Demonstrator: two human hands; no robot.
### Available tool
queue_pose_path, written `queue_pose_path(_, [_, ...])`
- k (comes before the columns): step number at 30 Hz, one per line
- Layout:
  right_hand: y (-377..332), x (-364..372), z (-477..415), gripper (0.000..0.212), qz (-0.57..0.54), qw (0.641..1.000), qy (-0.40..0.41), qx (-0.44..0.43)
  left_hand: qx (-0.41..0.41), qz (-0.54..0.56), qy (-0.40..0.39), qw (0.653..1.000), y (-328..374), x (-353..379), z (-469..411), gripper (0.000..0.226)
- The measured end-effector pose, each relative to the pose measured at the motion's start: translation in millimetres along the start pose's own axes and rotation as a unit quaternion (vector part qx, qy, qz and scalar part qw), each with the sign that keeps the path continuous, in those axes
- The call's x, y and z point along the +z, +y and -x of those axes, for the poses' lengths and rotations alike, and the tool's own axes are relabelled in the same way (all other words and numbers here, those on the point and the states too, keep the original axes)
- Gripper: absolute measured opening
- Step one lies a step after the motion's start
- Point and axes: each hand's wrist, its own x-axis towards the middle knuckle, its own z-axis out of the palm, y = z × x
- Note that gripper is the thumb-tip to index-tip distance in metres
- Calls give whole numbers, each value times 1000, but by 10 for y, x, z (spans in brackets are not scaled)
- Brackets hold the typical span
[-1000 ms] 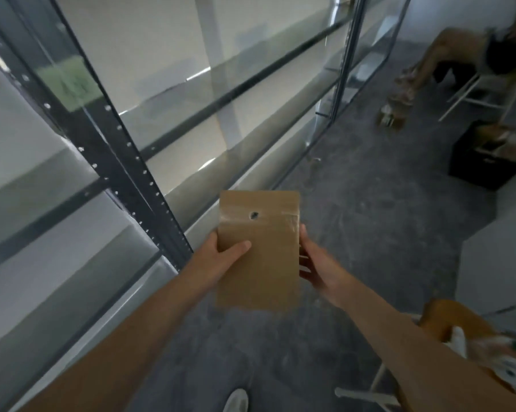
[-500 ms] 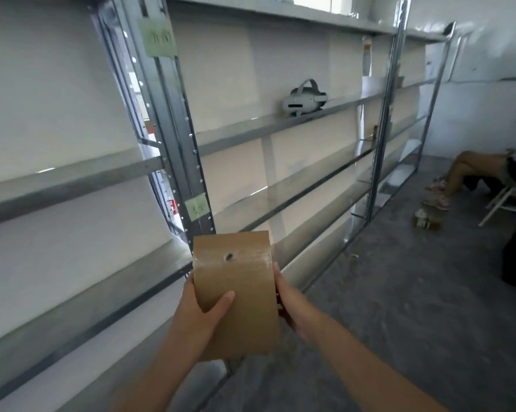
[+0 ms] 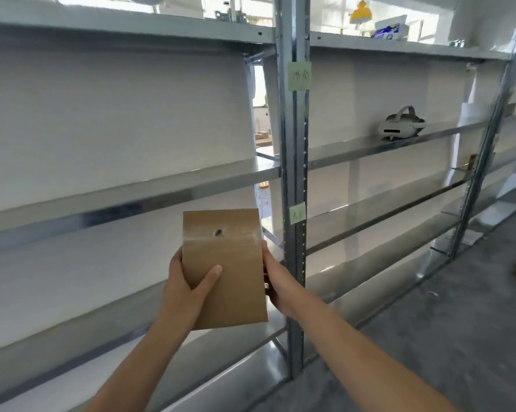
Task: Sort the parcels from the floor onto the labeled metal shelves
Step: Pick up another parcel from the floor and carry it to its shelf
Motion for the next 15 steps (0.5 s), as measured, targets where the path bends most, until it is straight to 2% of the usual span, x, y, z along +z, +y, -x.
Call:
queue_pose_path(9, [156, 1348, 90, 61, 13, 998, -67, 3, -9, 3, 110, 994, -394, -1183, 430, 81])
queue_pose_path(15, [277, 1968, 230, 53, 27, 995, -99, -15, -3, -24, 176, 984, -582, -1757, 658, 73])
